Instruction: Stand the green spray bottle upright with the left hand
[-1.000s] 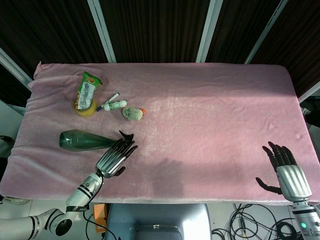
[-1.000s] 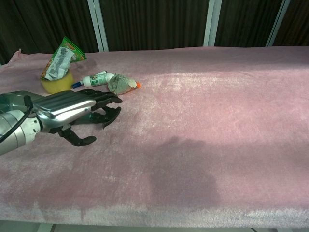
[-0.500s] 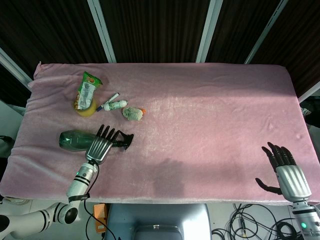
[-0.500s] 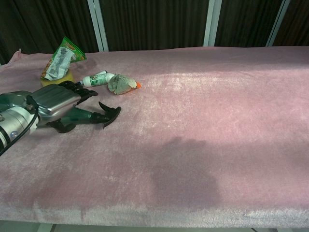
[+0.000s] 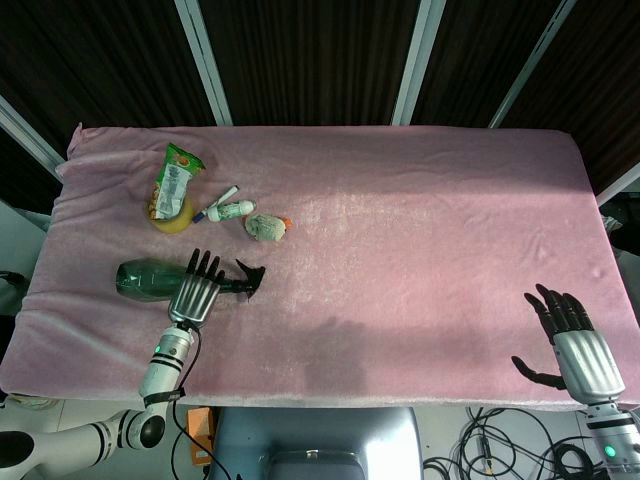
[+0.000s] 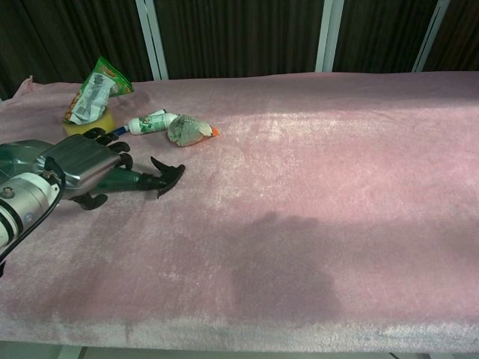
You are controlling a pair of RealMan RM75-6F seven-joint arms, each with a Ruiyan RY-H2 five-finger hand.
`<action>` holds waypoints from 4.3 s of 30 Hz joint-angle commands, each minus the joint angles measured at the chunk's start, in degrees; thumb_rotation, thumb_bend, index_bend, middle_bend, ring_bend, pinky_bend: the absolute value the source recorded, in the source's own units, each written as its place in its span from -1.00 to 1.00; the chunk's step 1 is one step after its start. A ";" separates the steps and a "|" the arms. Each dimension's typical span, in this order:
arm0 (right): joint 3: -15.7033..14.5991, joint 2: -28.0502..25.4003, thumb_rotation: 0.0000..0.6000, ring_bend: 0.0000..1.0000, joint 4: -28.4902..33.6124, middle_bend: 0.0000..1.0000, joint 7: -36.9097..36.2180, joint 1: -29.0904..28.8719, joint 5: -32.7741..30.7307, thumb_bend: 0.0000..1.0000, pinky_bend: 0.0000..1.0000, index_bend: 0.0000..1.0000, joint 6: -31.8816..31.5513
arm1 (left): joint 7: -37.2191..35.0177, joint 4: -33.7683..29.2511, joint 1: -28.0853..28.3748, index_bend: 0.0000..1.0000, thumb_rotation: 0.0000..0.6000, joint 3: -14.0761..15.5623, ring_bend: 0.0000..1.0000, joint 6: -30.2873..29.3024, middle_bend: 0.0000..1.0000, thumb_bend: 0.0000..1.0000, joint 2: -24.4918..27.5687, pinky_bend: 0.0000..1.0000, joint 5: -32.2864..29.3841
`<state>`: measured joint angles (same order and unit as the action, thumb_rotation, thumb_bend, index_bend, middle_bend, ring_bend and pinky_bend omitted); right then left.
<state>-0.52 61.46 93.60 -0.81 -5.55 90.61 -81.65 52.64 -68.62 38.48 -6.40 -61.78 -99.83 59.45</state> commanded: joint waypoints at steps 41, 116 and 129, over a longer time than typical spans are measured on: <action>-0.49 0.85 1.00 -1.00 0.18 -1.00 2.16 -0.56 0.05 -0.26 -1.00 -1.00 1.69 | -51.17 -24.17 -8.02 0.64 1.00 -8.74 -0.26 -12.11 0.38 -0.07 16.80 -0.75 11.92; -1.06 1.07 1.00 -1.00 0.10 -1.00 3.26 -0.05 0.26 -0.27 -1.00 -1.00 1.06 | -69.72 0.21 -16.81 -1.00 1.00 2.65 -1.00 -12.45 -1.00 -0.35 23.22 -1.00 24.14; -0.91 2.37 1.00 -1.00 0.08 -1.00 6.43 0.64 0.34 -0.27 -1.00 -1.00 -0.19 | -49.62 -14.96 -27.51 -1.00 1.00 8.47 -1.00 -26.67 -1.00 -0.33 29.68 -1.00 30.22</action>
<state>-1.35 63.75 93.75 5.50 -4.99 90.87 -81.76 2.53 -82.21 12.24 1.10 -87.17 -71.33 88.23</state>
